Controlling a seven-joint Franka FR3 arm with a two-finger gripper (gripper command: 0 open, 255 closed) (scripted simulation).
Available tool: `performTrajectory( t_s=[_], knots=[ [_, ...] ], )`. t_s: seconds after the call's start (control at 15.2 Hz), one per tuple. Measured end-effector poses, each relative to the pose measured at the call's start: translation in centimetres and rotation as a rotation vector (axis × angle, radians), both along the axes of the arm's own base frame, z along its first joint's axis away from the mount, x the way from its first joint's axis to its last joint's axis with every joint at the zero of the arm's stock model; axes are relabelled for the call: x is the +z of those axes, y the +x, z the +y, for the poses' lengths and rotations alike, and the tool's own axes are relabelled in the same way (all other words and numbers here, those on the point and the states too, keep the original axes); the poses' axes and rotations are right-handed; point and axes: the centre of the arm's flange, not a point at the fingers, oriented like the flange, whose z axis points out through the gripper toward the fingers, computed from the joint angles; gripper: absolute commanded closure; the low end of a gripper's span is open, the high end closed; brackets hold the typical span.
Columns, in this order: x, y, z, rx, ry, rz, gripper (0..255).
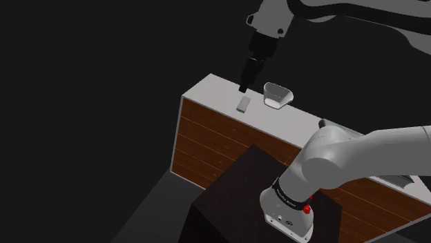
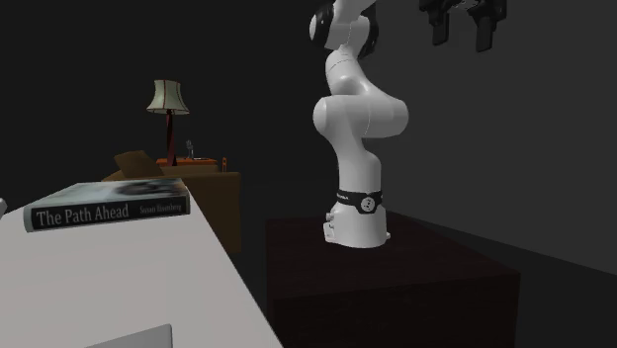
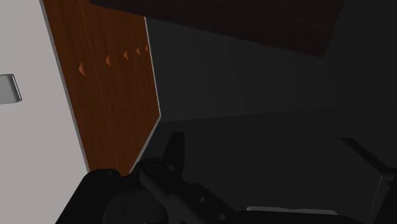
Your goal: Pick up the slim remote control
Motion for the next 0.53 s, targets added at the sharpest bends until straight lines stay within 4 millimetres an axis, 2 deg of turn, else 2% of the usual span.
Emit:
performTrajectory(
  t_s=[0.07,0.2,0.53],
  knots=[
    [0.0,0.0,0.0,0.0,0.0,0.0,0],
    [-0.9,1.3,-0.5,-0.033,-0.001,0.001,0],
    [-3.5,5.2,-4.3,-0.16,-0.007,0.001,0]
  ],
)
